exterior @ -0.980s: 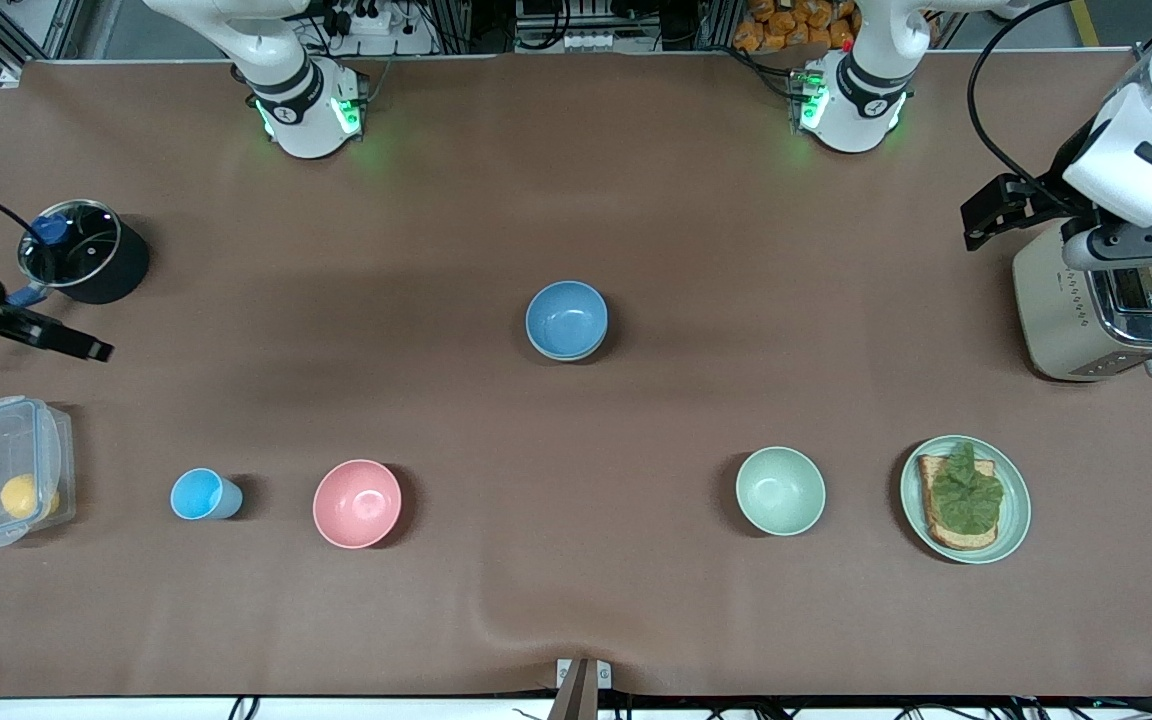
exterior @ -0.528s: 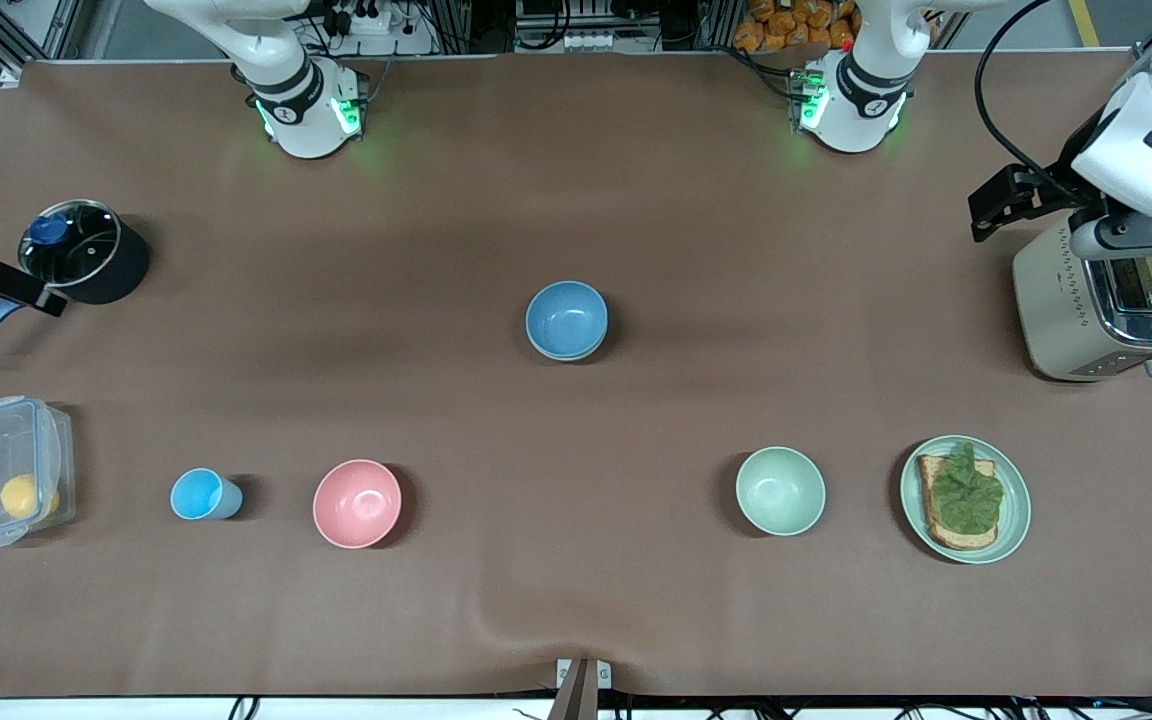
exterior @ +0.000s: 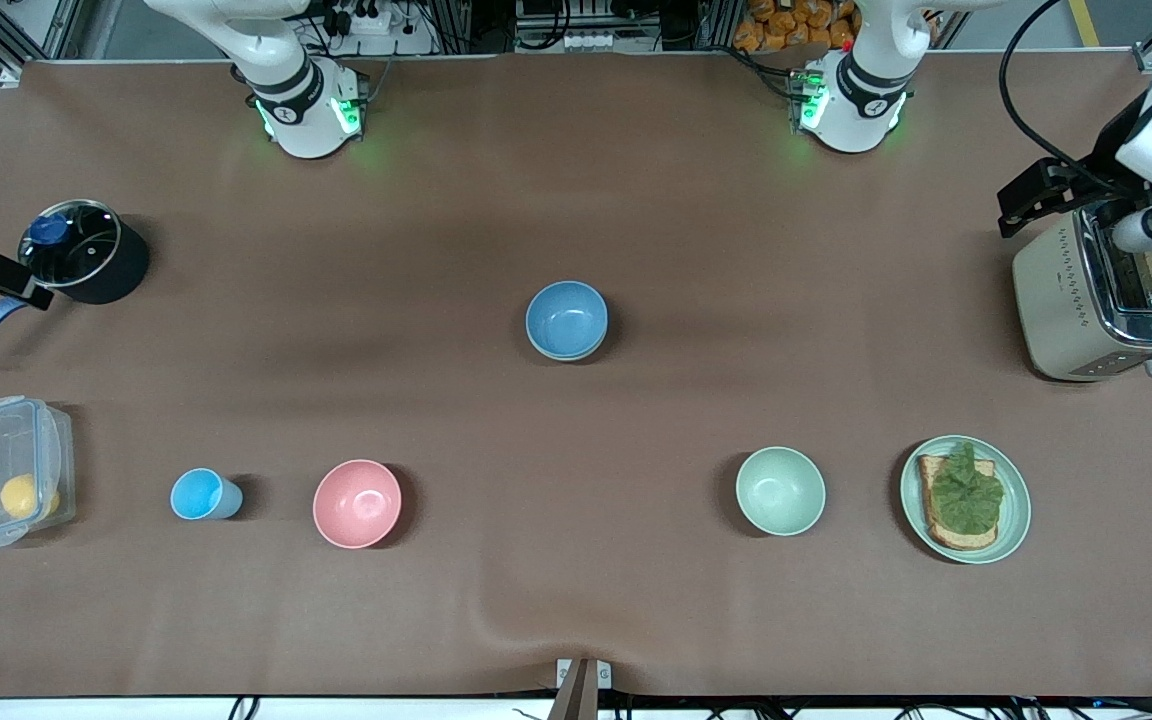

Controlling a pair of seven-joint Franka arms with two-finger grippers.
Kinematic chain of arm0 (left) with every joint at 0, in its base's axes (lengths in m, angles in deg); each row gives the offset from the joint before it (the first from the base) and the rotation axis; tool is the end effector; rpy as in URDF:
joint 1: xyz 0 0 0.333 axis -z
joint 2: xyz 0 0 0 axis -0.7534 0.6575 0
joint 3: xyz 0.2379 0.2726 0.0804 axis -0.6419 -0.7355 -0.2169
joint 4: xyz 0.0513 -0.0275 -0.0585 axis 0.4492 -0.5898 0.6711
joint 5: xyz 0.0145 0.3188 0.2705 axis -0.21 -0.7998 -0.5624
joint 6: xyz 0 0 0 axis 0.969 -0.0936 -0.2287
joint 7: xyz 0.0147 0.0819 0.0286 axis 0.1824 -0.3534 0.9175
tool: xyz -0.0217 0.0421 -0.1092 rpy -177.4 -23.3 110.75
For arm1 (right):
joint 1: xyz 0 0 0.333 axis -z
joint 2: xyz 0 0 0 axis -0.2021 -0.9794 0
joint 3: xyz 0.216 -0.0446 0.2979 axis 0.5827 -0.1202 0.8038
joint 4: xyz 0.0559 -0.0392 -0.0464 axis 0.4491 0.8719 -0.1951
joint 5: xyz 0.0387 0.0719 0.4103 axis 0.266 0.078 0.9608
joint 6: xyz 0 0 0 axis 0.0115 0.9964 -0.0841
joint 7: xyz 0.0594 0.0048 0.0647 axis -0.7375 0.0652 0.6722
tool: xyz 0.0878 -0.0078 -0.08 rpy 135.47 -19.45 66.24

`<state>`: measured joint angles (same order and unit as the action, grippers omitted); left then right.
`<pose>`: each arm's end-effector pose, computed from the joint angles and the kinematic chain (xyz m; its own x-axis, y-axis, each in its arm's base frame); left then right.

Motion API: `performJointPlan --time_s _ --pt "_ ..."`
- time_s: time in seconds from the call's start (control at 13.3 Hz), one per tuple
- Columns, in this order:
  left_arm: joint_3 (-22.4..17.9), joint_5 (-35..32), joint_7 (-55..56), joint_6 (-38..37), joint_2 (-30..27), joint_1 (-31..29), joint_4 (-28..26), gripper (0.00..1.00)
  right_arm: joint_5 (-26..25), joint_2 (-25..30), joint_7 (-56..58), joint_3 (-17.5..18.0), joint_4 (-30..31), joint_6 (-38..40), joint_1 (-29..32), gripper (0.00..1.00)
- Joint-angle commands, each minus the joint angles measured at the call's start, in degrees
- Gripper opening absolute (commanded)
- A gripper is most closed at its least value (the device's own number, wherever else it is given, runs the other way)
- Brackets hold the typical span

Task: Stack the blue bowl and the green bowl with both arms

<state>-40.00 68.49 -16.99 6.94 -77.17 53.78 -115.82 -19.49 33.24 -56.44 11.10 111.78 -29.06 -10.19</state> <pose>0.5604 -0.0777 0.7067 0.9968 0.0707 -0.0380 0.0692 -0.9968 -0.0400 0.5991 -0.0822 0.6516 0.9864 -0.1643 0.0069 -0.1622 -0.9789 -0.1242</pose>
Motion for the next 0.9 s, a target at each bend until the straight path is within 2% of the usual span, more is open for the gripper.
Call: performJointPlan --time_s 0.0,0.6,0.83 --pt "-0.5 1.9 -1.6 1.7 -1.7 -0.8 -1.9 1.00 -1.3 -0.1 0.5 0.0 -0.9 0.7 -0.5 1.00" --pt "-1.6 3.0 -1.4 2.1 -1.5 -0.3 -2.0 1.00 -1.3 0.1 5.8 0.6 -1.4 0.6 -1.3 1.00" --pt "-1.5 3.2 -1.5 2.1 -1.5 -0.3 -2.0 1.00 -5.3 0.1 10.1 1.4 -2.0 0.2 -1.3 1.00"
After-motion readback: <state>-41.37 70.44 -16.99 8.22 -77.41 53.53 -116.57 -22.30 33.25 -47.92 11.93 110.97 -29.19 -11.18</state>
